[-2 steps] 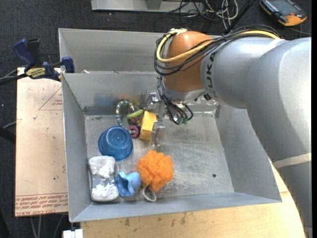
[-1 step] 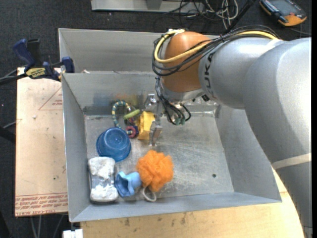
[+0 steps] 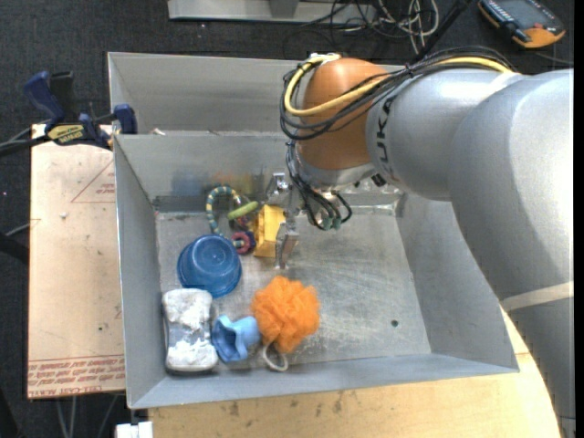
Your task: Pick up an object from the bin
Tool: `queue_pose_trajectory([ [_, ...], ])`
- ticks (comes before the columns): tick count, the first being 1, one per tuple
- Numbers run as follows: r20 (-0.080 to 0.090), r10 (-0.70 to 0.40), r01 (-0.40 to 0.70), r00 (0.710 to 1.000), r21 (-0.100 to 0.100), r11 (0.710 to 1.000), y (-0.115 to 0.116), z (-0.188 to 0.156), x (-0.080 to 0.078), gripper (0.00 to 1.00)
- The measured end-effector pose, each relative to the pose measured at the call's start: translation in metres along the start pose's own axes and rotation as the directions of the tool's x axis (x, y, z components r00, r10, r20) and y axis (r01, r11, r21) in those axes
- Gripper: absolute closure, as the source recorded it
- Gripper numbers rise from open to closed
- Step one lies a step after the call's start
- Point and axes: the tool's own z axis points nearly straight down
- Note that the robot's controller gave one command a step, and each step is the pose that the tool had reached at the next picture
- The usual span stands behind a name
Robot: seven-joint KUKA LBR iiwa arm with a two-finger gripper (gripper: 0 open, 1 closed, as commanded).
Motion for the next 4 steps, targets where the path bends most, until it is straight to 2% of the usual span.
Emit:
queue_pose_trajectory([
  [1,-0.008,-0.043,0.043,0.999,0.005,0.999,0.02,0.0,-0.001,1.0],
  [2,-0.01,-0.055,0.055,0.998,0.004,0.998,0.028,0.0,-0.001,1.0],
  [3,-0.016,-0.193,0.193,0.981,0.001,0.981,0.036,-0.012,-0.002,1.0],
  [4,-0.024,-0.242,0.242,0.97,-0.002,0.97,0.04,-0.057,0.008,1.0],
])
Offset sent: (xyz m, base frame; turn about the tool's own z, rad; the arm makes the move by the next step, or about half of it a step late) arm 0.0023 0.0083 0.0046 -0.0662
